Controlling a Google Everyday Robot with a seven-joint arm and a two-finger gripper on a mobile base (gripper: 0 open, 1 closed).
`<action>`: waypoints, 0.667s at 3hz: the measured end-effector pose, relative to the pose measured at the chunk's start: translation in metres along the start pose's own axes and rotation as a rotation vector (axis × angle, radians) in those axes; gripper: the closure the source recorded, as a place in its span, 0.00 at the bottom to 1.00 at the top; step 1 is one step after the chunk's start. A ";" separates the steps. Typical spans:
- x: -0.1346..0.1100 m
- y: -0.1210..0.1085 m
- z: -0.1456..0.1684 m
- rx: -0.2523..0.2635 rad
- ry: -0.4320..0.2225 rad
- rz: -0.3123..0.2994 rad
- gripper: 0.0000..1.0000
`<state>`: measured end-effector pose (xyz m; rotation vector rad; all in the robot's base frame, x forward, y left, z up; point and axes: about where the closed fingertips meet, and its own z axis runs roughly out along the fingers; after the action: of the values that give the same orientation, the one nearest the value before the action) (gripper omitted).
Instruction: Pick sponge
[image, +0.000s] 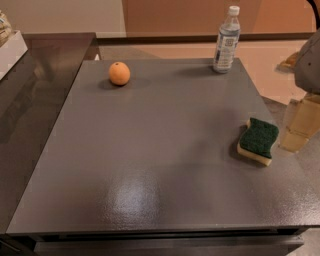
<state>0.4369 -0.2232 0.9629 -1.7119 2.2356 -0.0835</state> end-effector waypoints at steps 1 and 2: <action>0.014 0.001 0.016 -0.012 -0.027 0.018 0.00; 0.024 0.003 0.035 -0.027 -0.052 0.022 0.00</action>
Offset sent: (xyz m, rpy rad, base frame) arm 0.0061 -0.0249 -0.0694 0.0977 0.0371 0.0032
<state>0.4388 -0.2397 0.9243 -1.6829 2.2275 -0.0041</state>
